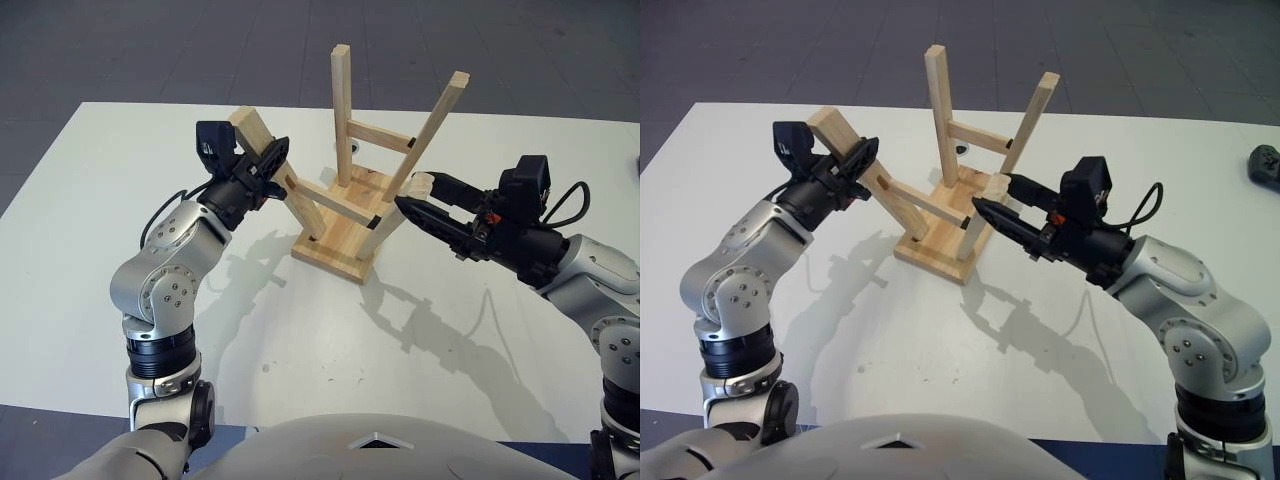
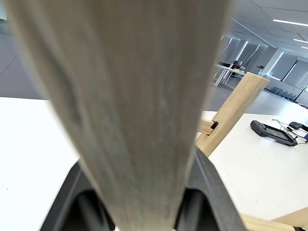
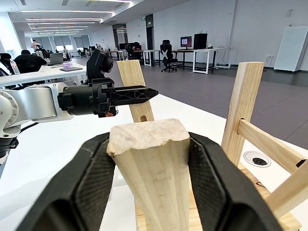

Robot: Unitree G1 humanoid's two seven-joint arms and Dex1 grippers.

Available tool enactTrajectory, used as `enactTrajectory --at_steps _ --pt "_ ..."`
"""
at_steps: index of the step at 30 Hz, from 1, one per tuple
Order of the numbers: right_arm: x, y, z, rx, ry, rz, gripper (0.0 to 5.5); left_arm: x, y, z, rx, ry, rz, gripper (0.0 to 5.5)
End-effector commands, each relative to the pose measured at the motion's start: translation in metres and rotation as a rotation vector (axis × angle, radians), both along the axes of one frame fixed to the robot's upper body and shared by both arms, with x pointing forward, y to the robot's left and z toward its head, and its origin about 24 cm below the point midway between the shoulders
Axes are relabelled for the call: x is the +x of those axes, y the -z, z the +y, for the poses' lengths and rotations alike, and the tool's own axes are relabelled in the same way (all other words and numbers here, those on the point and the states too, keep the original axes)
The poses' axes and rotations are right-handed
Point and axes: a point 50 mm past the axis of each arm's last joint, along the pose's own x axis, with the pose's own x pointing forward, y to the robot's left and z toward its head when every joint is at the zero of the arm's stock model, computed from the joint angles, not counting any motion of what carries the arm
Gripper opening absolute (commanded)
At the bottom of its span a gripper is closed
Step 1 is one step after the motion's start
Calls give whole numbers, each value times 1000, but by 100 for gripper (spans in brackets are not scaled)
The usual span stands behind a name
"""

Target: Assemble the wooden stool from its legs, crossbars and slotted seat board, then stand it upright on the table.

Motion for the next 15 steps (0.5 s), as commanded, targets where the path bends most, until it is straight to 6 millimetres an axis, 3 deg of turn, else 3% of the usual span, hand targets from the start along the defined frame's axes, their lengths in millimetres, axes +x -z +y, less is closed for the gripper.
enactTrajectory --at_steps 1,15 --pt "-2 12 3 -19 -14 68 224 0 13 -3 121 38 51 105" --pt "-2 16 2 -35 -9 70 222 5 8 1 145 10 52 105"
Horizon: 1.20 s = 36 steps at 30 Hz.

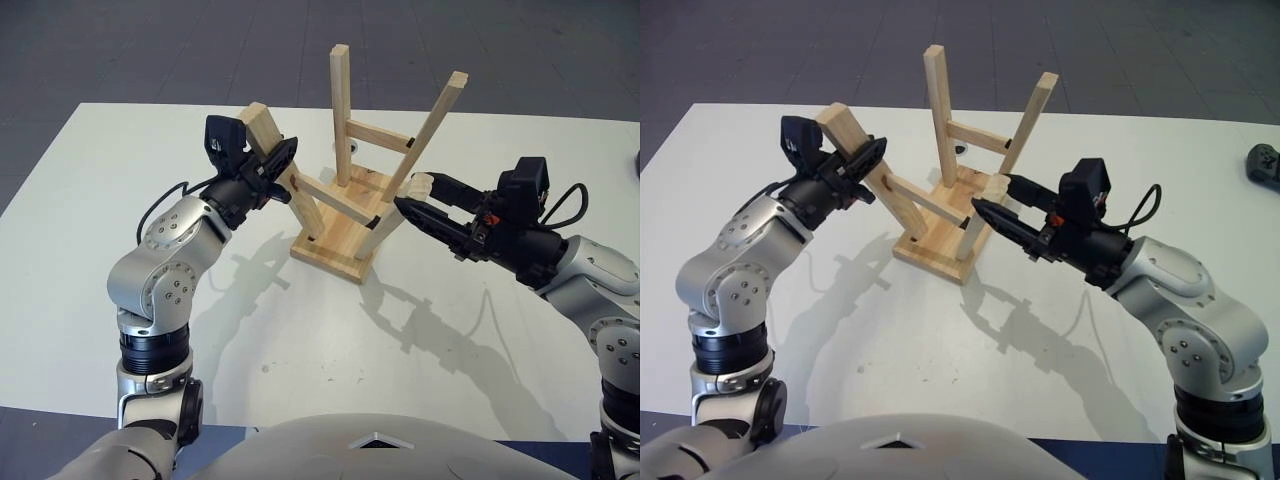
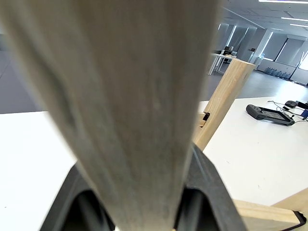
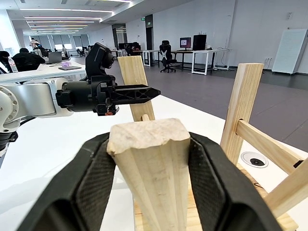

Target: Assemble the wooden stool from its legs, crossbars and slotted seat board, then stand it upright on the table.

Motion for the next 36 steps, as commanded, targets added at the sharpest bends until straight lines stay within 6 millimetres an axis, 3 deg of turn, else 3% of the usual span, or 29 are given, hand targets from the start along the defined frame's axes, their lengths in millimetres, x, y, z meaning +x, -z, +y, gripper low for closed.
enactTrajectory --at_steps 1,10,25,36 --pt "-2 14 2 -28 -8 83 222 4 14 4 56 -54 86 105" --pt "-2 15 3 -14 -2 85 222 3 14 -1 69 -27 74 105" --pt "-2 15 3 11 18 96 222 12 -11 4 39 -40 -28 105" --pt "-3 15 3 11 23 97 222 12 -11 4 7 -31 3 105"
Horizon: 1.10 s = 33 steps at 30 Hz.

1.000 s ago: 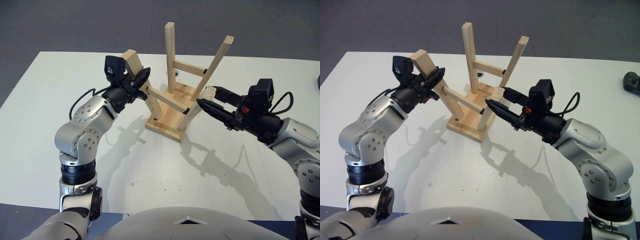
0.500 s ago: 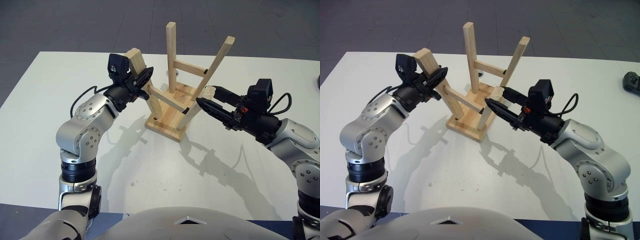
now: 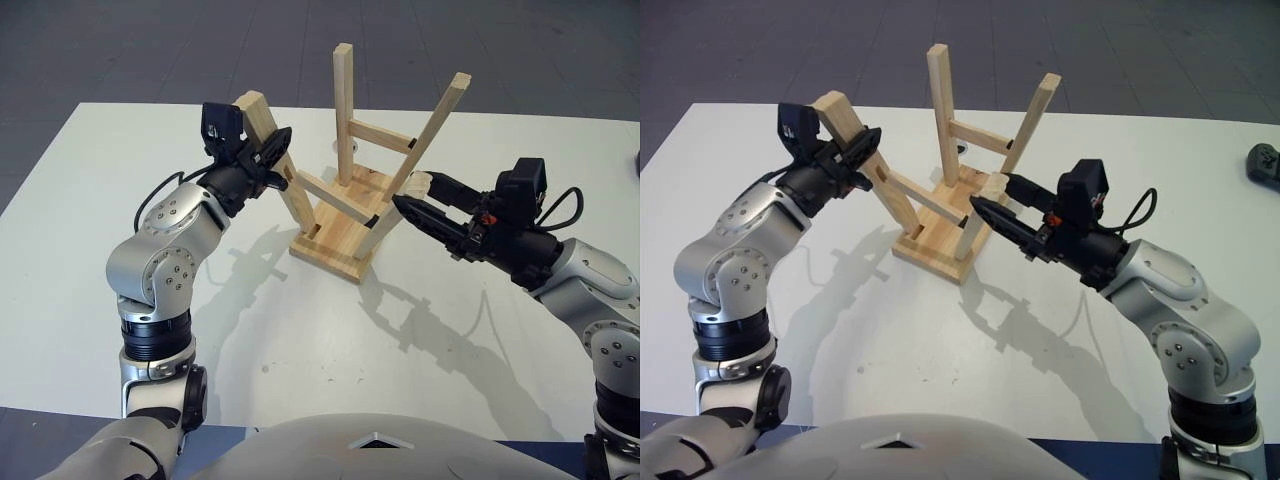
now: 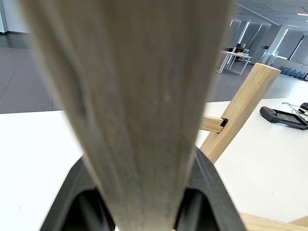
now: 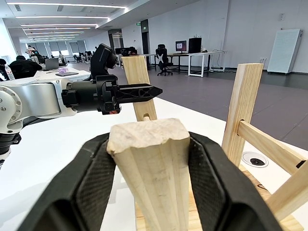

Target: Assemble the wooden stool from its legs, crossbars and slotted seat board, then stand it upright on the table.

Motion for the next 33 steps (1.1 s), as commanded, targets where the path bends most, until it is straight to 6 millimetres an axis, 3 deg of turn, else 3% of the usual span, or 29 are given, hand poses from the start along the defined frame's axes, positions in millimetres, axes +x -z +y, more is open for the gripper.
enactTrajectory --at_steps 1,22,33 --pt "-3 14 0 -19 -3 90 222 3 -7 0 16 10 -12 105" --pt "-5 17 4 -8 -10 103 222 -5 -20 -11 107 82 -129 105" --pt "-6 18 5 -5 -8 108 222 -6 -18 -8 206 111 -123 105"
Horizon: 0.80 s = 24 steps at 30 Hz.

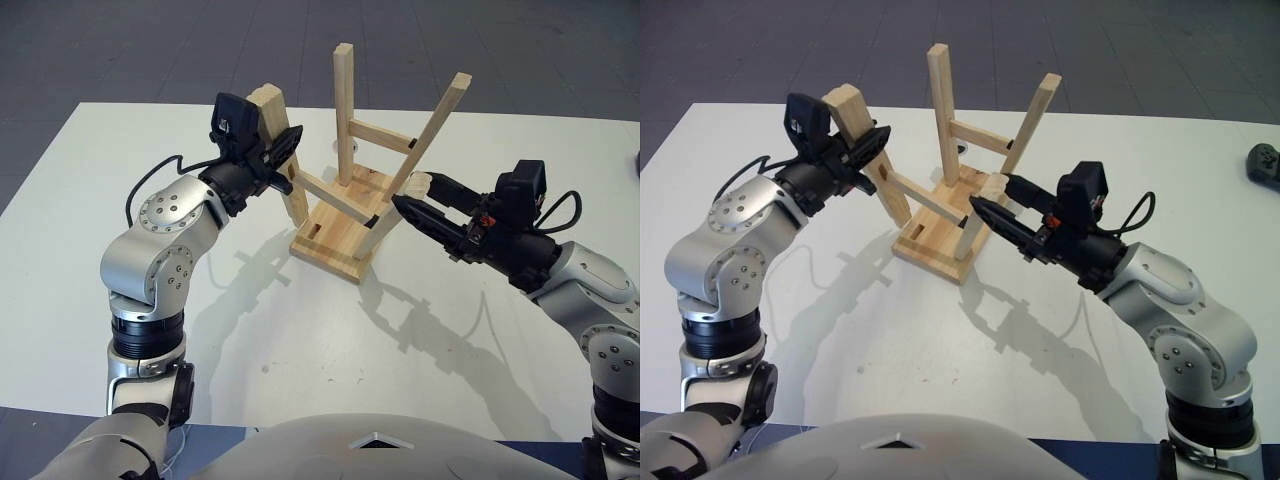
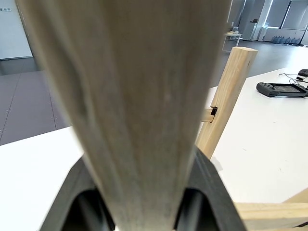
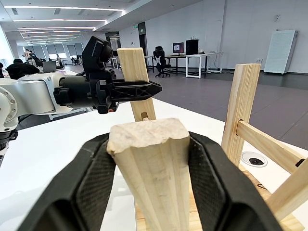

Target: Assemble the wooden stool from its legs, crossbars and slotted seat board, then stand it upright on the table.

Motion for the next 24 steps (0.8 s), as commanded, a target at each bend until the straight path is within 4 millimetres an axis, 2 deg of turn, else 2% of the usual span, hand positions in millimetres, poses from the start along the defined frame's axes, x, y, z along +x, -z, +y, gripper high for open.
enactTrajectory --at_steps 1,17,24 --pt "-3 16 3 -20 -22 104 222 -1 -6 -4 21 21 -20 105" --pt "-2 15 3 -10 -5 97 222 -3 -7 -18 19 54 -33 105" --pt "1 13 2 -1 15 84 222 -8 -5 -31 14 105 -28 105"
